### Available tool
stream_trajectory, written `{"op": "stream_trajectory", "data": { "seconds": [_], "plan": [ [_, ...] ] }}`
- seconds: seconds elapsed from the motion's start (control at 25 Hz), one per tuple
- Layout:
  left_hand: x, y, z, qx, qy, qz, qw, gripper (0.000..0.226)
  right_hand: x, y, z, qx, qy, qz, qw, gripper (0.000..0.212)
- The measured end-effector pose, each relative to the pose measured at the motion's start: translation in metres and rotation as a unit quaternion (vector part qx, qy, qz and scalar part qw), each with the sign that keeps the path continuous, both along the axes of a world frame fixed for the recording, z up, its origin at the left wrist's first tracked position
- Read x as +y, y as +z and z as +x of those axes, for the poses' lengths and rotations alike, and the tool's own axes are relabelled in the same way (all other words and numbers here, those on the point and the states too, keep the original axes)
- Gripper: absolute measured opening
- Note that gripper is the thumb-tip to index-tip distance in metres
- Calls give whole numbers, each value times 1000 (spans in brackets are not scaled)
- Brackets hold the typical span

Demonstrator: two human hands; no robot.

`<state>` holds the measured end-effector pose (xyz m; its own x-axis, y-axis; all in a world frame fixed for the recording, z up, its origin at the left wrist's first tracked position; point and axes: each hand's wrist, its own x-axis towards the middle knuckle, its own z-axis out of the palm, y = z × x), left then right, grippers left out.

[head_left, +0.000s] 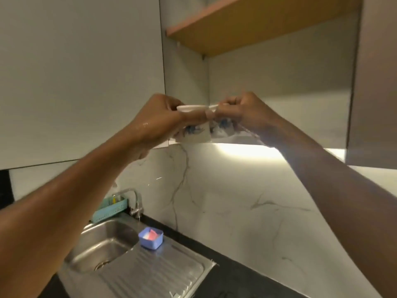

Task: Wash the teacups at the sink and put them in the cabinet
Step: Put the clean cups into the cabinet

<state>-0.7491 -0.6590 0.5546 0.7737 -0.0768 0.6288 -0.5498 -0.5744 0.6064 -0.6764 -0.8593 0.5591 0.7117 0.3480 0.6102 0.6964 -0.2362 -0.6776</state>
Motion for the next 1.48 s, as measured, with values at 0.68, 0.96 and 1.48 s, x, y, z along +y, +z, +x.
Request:
{"op": "stream_trajectory", "data": {
  "seconds": [0.68, 0.96, 1.48],
  "plan": [
    [-113, 22, 158, -1, 5, 19, 1000, 59, -95, 43, 116, 226, -117, 35, 966, 31],
    [-127, 6, 170, -60, 39, 60, 996, 94, -100, 38, 123, 267, -135, 30, 954, 62],
    [-124, 18, 162, -106, 188, 323, 921, 94, -96, 31, 103, 169, -239, -115, 949, 15]
  ]
}}
